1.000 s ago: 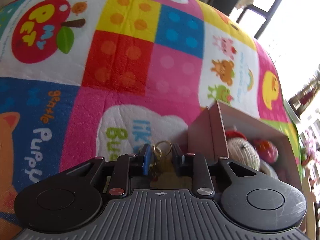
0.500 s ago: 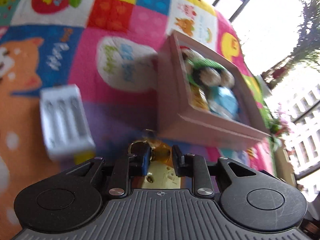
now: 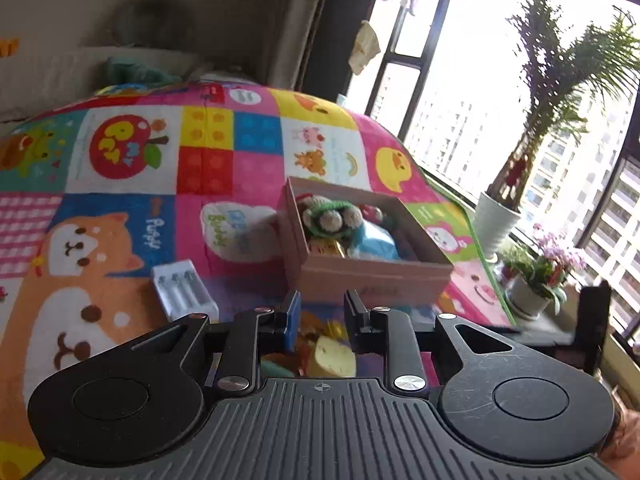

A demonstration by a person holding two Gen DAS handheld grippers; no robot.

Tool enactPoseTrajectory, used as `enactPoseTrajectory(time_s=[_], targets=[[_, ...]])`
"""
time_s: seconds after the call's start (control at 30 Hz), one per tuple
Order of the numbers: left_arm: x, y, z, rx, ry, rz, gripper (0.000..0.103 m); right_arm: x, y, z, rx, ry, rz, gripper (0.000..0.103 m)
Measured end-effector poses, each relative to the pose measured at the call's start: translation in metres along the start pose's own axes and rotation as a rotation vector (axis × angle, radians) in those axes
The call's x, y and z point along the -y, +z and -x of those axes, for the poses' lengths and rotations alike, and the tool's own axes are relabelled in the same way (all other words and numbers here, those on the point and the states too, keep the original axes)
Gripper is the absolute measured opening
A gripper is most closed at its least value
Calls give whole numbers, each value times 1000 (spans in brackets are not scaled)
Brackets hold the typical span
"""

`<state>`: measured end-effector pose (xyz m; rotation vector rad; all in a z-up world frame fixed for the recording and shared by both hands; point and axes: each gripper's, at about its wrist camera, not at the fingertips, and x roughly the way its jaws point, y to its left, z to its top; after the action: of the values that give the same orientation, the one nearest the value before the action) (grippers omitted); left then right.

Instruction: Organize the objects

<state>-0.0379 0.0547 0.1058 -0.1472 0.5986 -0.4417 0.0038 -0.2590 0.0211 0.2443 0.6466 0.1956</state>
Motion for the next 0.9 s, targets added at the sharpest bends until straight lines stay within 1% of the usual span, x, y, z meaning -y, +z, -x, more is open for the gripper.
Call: enactPoseTrajectory(time_s=[0.07, 0.17, 0.23, 0.3, 0.37, 0.4, 0.43, 0.47, 0.5, 0.53, 0.63, 0.73, 0.8, 0.87, 0.9], targets=[[10, -18, 7, -62, -29, -55, 26, -16, -1, 3, -2, 35, 78, 103], [23, -44, 8, -144, -14, -151, 26, -50, -1, 6, -19, 151, 152, 103], [24, -56, 9, -182, -1, -181, 26, -76, 1, 1, -35, 205, 197, 103], [21, -62, 13, -205, -16, -179, 26, -97, 4, -11, -60, 233, 214, 103], [19, -66, 13, -227, -43, -181, 26, -113, 8, -28, -105, 256, 208, 99], [19, -69, 12, -239, -55, -187, 26, -118, 10, -37, -136, 260, 205, 91], [18, -72, 10, -249, -61, -194, 26, -120, 10, -45, -172, 258, 197, 78], [17, -75, 8, -259, -64, -200, 26, -120, 10, -53, -205, 254, 186, 72], [16, -79, 6, -266, -64, -206, 26, -118, 10, -56, -229, 252, 179, 61], [14, -80, 3, -268, -60, -210, 26, -112, 9, -53, -220, 254, 175, 59], [0, -78, -14, -255, -10, -171, 26, -92, 7, -40, -204, 197, 176, 58], [-16, -65, -29, -208, 30, -97, 26, -68, 3, -24, -175, 111, 193, 58], [-22, -56, -37, -161, 89, -71, 26, -55, 0, -11, -144, 45, 228, 59], [-24, -48, -44, -118, 171, -61, 26, -42, -6, -1, -115, -14, 265, 60], [-25, -44, -44, -92, 198, -42, 26, -37, -8, 3, -105, -38, 275, 64]])
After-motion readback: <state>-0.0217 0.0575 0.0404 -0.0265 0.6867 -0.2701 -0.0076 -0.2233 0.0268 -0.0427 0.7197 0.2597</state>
